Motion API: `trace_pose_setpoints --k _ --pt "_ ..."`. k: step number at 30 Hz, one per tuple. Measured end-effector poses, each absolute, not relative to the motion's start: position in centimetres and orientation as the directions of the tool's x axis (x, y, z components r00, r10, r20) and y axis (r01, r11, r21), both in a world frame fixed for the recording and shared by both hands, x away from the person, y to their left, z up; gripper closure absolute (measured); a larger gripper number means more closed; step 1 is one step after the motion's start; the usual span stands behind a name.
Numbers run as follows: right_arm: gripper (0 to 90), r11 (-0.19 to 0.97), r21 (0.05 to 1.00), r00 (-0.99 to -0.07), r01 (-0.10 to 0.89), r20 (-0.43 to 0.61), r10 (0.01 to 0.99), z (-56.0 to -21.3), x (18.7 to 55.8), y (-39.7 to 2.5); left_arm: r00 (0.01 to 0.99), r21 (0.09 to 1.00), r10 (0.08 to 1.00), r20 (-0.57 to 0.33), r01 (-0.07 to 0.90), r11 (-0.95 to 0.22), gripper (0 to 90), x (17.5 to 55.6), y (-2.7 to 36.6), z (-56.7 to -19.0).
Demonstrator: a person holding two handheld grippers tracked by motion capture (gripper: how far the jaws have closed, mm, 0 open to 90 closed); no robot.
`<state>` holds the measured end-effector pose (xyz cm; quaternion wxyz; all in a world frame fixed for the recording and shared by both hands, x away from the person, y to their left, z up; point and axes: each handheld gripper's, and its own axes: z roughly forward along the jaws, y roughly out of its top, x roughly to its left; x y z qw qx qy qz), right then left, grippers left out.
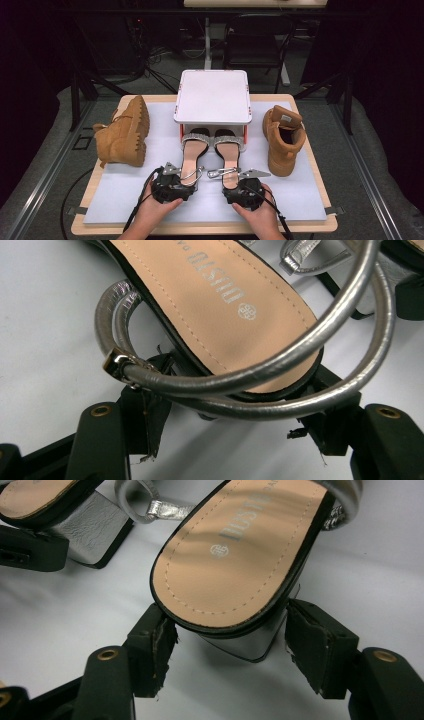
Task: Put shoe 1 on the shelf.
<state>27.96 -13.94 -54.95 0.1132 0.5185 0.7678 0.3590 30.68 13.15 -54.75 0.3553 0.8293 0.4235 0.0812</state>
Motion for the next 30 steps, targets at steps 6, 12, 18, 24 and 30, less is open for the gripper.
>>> trace_pose_setpoints --k 6,12,18,24,30 --pt "36.9 0.206 0.672 -0.439 0.711 0.197 0.876 -55.01 27.91 -13.98 0.630 0.661 0.757 -0.174 0.645 -0.384 35.8 30.70 13.30 -54.85" --pt "37.0 0.204 0.673 -0.438 0.711 0.197 0.877 -54.99 27.90 -13.97 0.625 0.669 0.761 -0.176 0.643 -0.373 35.8 30.62 13.29 -54.97" --pt "37.2 0.203 0.672 -0.437 0.713 0.198 0.878 -54.97 27.92 -13.96 0.622 0.661 0.760 -0.186 0.652 -0.372 36.1 30.66 13.29 -54.90" --pt "37.4 0.215 0.657 -0.442 0.722 0.200 0.874 -54.80 28.10 -14.04 0.621 0.651 0.763 -0.176 0.655 -0.383 36.3 30.71 13.15 -54.72" --pt "37.5 0.223 0.652 -0.447 0.725 0.199 0.872 -54.63 28.27 -14.14 0.622 0.637 0.763 -0.177 0.663 -0.393 36.4 30.93 13.02 -54.51"
